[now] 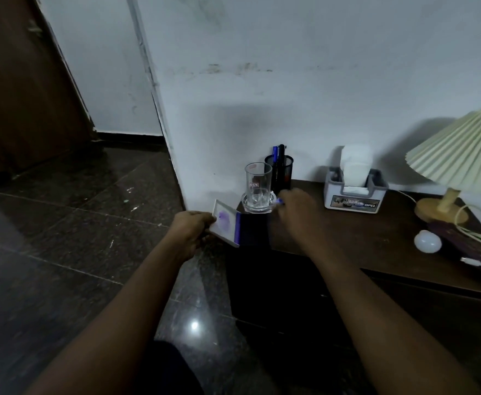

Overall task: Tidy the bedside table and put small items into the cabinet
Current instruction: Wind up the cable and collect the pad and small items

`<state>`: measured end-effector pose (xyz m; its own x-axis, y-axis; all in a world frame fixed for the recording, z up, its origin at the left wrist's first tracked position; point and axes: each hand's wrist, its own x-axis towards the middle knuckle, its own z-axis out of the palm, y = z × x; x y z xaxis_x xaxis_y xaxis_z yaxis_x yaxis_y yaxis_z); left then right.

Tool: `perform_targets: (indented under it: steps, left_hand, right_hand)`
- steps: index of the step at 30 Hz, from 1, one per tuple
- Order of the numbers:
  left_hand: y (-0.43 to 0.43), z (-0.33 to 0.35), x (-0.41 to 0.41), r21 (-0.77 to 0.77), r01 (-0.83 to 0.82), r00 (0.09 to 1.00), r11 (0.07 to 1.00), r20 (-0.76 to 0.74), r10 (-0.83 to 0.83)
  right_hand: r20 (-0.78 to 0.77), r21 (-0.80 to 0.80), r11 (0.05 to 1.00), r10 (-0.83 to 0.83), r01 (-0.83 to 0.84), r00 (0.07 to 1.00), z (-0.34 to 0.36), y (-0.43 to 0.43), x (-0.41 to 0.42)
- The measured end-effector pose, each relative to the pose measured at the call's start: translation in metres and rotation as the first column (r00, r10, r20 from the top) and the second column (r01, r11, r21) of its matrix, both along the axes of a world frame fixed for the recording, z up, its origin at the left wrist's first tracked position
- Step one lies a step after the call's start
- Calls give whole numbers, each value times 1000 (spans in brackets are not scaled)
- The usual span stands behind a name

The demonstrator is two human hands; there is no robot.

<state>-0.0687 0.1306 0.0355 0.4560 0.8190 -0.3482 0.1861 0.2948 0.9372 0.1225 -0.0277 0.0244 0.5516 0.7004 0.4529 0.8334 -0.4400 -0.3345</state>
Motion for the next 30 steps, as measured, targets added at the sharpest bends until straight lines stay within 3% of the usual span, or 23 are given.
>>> perform_targets:
  steps: [4,10,15,17,19,21,23,25,27,30]
  left_hand:
    - [-16,10,14,107,107,994,988,-1,-108]
    - [-48,12,41,327,233,971,916,-134,-199]
    - [-94,12,68,562,318,948,763,-213,-238]
    - [-109,8,80,632,414,910,655,-285,-300]
    - [-119,5,92,707,550,834,444,-440,-333]
    - [-122,2,101,691,679,728,247,-589,-350]
    - [-118,-2,105,622,773,620,124,-699,-356]
    - [-110,-5,108,575,813,566,91,-744,-355]
    - [-103,-9,109,586,803,584,104,-742,-328]
    - [-94,-12,108,551,814,579,183,-791,-199]
  right_hand:
    - [-87,-202,976,-101,82,991,4,-51,39]
    - [-165,-326,945,-39,-17,985,5,-91,46]
    - [-133,-284,959,-20,-19,991,10,-121,54]
    - [-144,-212,977,-35,4,989,11,-134,57]
    - [-144,-167,986,-44,20,989,11,-145,61]
    - [-145,-117,993,-35,18,989,11,-151,64]
    - [-133,-79,997,-14,3,991,10,-156,64]
    - [-116,-68,998,6,-14,993,8,-159,66]
    - [-106,-63,998,8,-15,994,5,-162,67]
    - [-96,-27,1000,7,-10,995,1,-162,67]
